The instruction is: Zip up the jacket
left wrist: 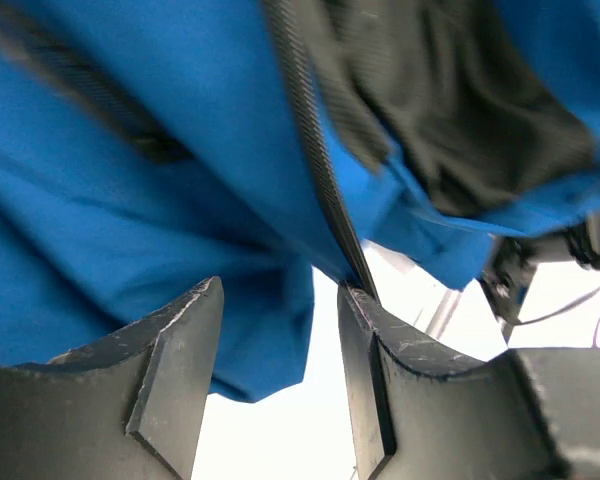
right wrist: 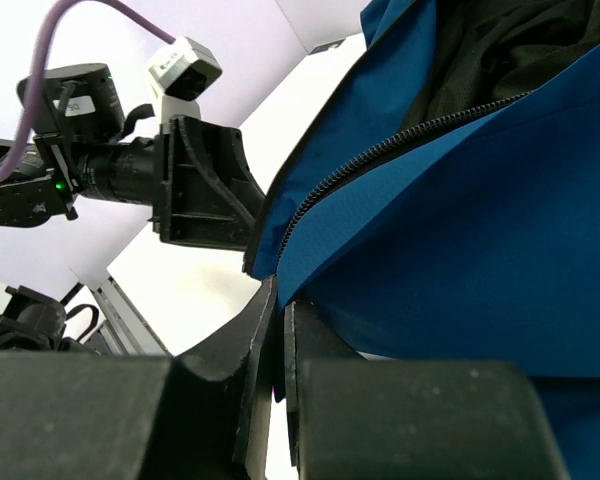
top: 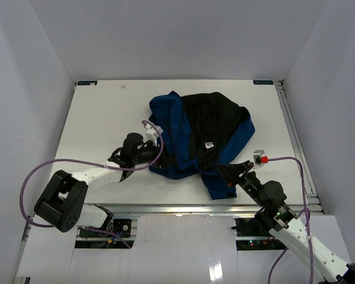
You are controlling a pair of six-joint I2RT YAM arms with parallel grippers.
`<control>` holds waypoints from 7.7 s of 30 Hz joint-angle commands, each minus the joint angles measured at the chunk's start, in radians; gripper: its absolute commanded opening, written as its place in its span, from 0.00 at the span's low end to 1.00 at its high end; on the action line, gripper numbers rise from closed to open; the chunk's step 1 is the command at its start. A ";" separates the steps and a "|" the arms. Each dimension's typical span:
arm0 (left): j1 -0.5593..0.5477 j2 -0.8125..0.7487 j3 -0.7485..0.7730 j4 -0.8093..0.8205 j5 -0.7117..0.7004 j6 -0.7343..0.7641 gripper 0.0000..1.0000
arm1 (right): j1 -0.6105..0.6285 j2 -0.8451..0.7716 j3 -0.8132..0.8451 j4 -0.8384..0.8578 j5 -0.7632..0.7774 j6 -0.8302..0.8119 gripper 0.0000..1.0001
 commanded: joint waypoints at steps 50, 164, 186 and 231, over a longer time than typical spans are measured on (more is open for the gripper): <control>-0.064 -0.364 -0.205 0.081 -0.421 -0.111 0.64 | 0.003 0.037 -0.106 0.053 -0.007 -0.009 0.08; -0.101 -0.072 0.000 0.278 0.438 0.093 0.00 | 0.003 0.608 0.083 0.598 -0.511 -0.358 0.08; -0.113 -0.098 -0.016 0.277 0.465 0.132 0.00 | 0.002 0.721 0.193 0.553 -0.641 -0.337 0.08; -0.123 -0.068 -0.013 0.283 0.554 0.138 0.00 | 0.003 0.728 0.223 0.542 -0.662 -0.316 0.08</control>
